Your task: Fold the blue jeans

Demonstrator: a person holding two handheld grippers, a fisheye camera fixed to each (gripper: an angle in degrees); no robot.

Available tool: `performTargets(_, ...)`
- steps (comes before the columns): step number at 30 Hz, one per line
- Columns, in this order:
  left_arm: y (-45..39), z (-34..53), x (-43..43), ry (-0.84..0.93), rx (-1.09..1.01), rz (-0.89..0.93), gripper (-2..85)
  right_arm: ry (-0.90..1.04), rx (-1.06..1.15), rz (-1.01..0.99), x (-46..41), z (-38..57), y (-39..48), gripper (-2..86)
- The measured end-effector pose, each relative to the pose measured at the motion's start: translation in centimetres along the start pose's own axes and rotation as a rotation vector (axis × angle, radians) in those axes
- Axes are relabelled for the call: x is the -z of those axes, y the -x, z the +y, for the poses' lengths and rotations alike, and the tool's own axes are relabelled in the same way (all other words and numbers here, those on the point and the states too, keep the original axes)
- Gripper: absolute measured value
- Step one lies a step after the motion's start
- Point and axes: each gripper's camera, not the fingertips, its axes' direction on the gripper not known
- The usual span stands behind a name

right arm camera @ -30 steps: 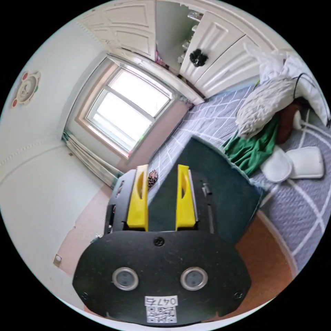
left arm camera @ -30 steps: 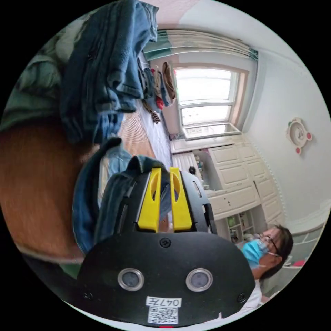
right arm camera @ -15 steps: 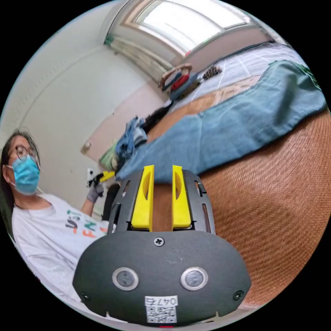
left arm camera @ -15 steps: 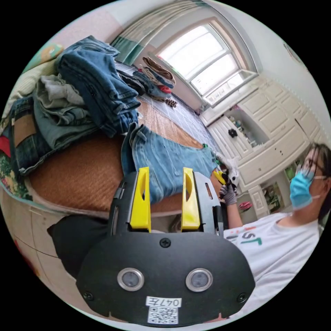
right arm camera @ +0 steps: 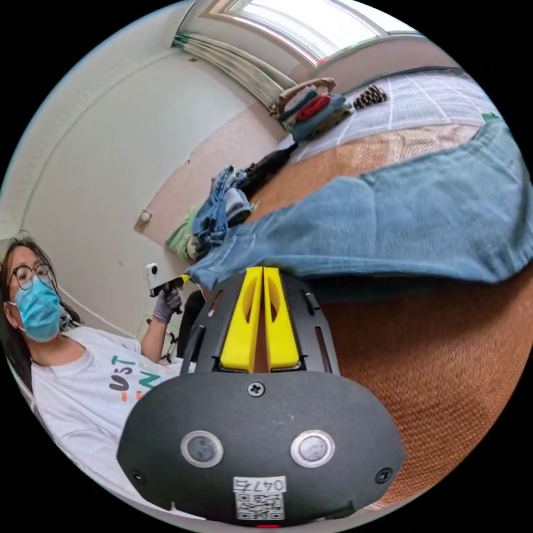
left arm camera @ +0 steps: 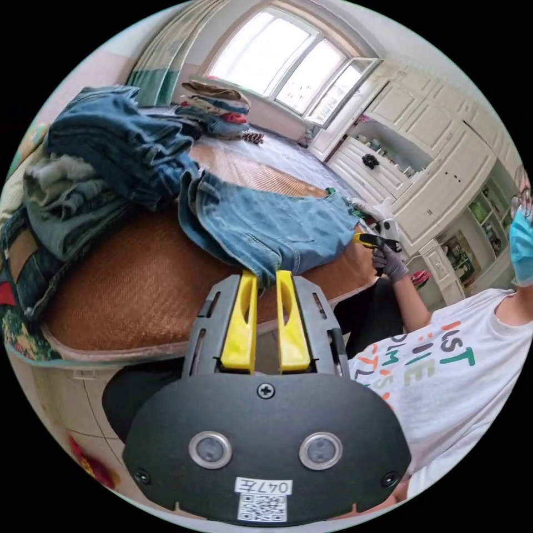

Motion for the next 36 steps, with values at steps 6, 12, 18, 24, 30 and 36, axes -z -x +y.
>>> performTargets(6, 9.5, -4.6, -0.3, -0.069, 0.300, 0.268, 5.5, -0.091, -0.102, -0.078, -0.2, -8.8, -1.8, 4.7)
performTargets(12, 15.9, -3.9, -4.0, -0.090, 0.446, 0.328, 5.5, -0.104, -0.012, -0.107, -0.1, -7.3, 2.6, 9.4)
performTargets(18, 17.8, -3.2, -5.3, -0.088, 0.457, 0.325, 5.4, -0.015, 0.276, 0.277, -2.5, -8.6, 14.8, 8.0)
performTargets(24, 17.3, -1.9, -5.1, -0.067, 0.427, 0.304, 5.4, 0.077, 0.380, 0.404, -9.3, -15.8, 19.9, 0.4)
performTargets(30, 14.2, 3.0, -3.5, 0.177, 0.255, 0.222, 4.8, 0.404, 0.360, 0.349, -8.5, -18.0, 25.6, -0.8)
performTargets(36, 13.6, 11.4, -3.6, 0.271, 0.331, 0.171, 4.2, 0.786, 0.417, 0.284, -17.1, -17.7, 28.7, -0.3)
